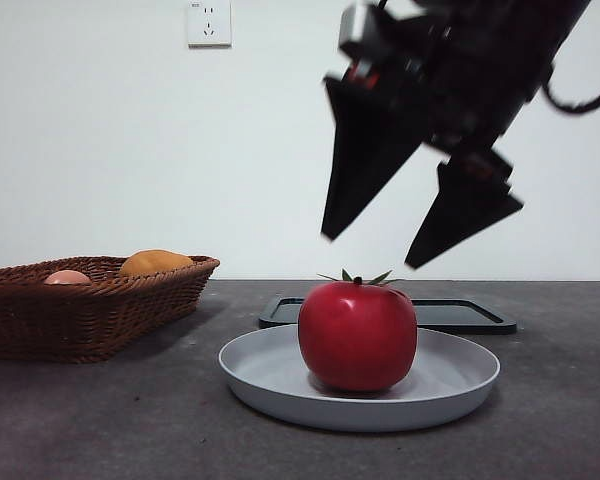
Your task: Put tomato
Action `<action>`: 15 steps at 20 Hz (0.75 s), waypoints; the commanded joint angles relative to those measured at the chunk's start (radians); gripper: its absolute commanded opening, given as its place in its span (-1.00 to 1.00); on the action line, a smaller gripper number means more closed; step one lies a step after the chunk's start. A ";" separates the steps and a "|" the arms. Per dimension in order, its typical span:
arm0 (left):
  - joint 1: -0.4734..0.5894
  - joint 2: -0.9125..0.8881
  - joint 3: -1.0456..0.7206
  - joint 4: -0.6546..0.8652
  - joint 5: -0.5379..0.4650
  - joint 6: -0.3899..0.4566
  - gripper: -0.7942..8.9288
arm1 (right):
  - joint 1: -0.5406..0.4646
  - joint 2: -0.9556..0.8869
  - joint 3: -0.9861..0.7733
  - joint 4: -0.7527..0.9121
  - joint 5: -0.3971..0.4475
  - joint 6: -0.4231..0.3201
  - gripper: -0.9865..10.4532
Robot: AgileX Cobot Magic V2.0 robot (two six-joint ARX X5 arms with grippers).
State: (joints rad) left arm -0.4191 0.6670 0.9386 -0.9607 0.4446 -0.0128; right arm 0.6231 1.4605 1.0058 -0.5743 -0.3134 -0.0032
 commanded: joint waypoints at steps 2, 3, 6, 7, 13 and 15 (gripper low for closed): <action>-0.003 0.005 0.018 0.011 0.005 0.013 0.20 | 0.018 0.067 0.019 0.046 0.001 0.004 0.21; -0.003 0.006 0.018 0.011 0.005 0.013 0.20 | 0.022 0.083 0.019 0.055 0.012 0.004 0.21; -0.003 0.005 0.018 0.011 0.005 0.013 0.20 | 0.029 0.123 0.019 0.064 0.080 0.003 0.24; -0.003 0.006 0.018 0.011 0.005 0.013 0.20 | 0.029 0.137 0.019 0.070 0.078 0.003 0.24; -0.003 0.005 0.018 0.011 0.005 0.013 0.20 | 0.037 0.193 0.019 0.095 0.072 0.004 0.10; -0.003 0.006 0.018 0.011 0.005 0.013 0.20 | 0.041 0.193 0.019 0.101 0.071 0.004 -0.20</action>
State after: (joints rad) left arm -0.4191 0.6674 0.9386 -0.9604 0.4446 -0.0128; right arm 0.6544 1.6386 1.0061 -0.4805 -0.2401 -0.0029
